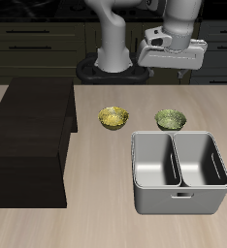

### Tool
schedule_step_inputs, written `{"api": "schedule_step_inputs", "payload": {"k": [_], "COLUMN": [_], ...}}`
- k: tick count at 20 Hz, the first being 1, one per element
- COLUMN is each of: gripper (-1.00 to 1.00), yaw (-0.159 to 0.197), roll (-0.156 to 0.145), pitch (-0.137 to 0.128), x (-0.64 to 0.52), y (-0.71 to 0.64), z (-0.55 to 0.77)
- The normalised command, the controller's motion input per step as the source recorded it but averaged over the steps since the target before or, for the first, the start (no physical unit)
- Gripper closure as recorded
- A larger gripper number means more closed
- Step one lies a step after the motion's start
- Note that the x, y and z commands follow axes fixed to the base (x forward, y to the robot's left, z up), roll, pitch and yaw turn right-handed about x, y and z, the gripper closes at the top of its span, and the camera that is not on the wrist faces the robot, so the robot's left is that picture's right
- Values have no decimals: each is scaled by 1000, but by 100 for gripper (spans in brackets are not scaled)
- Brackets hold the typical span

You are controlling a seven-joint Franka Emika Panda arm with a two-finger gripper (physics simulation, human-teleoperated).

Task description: Place the green bowl on top of the shelf

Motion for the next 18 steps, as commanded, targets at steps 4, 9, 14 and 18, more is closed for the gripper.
{"api": "schedule_step_inputs", "payload": {"k": [4,9,14,18], "gripper": [-100,-100,-100,-100], "yaw": [-11,7,-11,-5], "roll": [-10,5,34,18], "pitch": [65,60,40,10], "x": [121,-38,-123,-69], "y": [-17,68,104,56], "z": [-456,-602,-382,-255]}}
